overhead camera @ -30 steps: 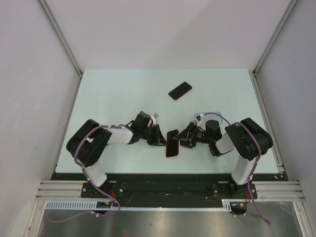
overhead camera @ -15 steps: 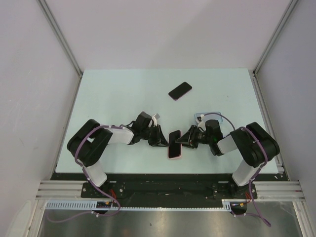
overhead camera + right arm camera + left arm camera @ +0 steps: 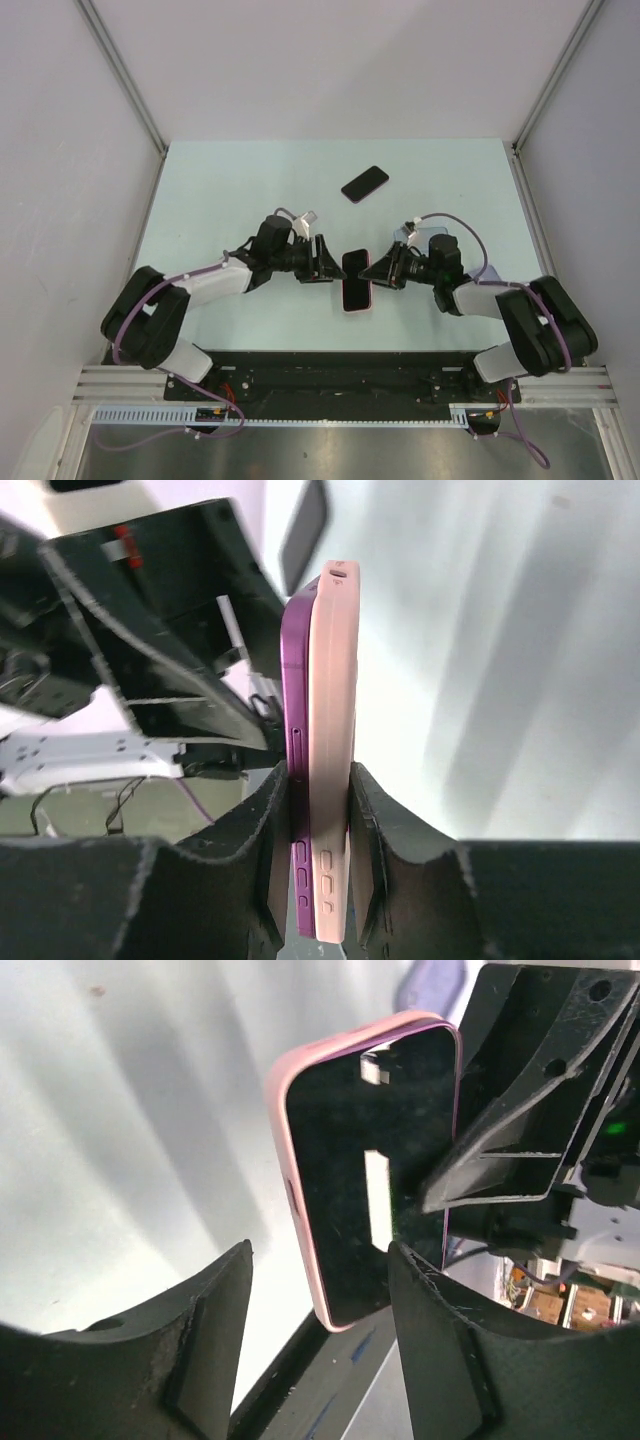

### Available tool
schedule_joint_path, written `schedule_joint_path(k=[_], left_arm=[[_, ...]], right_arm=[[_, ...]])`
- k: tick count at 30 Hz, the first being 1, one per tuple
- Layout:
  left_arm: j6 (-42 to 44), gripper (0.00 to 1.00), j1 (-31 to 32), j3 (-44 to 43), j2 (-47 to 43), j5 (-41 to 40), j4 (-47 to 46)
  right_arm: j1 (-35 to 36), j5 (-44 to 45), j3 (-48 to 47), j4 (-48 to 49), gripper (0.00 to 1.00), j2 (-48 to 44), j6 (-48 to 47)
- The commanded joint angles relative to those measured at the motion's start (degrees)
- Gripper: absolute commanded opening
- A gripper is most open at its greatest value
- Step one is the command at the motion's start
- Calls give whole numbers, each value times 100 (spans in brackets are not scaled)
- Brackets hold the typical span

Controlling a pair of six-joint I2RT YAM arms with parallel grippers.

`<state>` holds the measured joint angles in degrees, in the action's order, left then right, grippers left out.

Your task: Put the phone into the phone case

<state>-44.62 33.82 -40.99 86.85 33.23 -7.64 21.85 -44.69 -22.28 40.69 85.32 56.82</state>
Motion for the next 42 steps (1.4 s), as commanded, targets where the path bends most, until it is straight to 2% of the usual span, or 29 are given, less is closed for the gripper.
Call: schedule_joint_path(k=[1, 7, 11, 15, 18, 21, 22, 25, 29, 33, 38, 42], left_arm=[[94, 62, -43, 38, -405, 657, -466], [-432, 60, -43, 363, -704, 1131, -1555], [-863, 59, -51, 610, -915, 1405, -2626], [-1136, 58, -34, 759, -986, 1581, -3199], [-1180, 52, -42, 768, -1003, 1581, -3262], [-1198, 39, -43, 759, -994, 1581, -3262], [-1207, 32, -34, 759, -986, 1590, -3270], [-1259, 24, -34, 751, -942, 1581, -3288], [-1452, 13, -34, 794, -915, 1660, -3630], [-1594, 0, -43, 803, -950, 1713, -3833], [-1418, 0, -104, 786, -1126, 1537, -3526], [-1365, 0, -130, 786, -1135, 1458, -3437]], right_arm=[[-14, -716, -197, 844, 2, -805, 154], [-14, -831, -250, 581, 4, -1588, 181], [-14, -919, -250, 633, 5, -1650, 286], [21, -954, -241, 852, 5, -1606, 452], [83, -998, -241, 1028, 6, -1536, 550], [127, -1016, -241, 1012, 11, -1527, 559], [127, -1051, -250, 985, 12, -1536, 541], [145, -1086, -250, 784, 16, -1606, 419], [136, -1121, -241, 380, 29, -1729, 234], [136, -1235, -241, -7, 38, -1878, 23], [144, -1323, -180, -770, 43, -2229, -390], [136, -1332, -13, -835, 42, -2476, -470]])
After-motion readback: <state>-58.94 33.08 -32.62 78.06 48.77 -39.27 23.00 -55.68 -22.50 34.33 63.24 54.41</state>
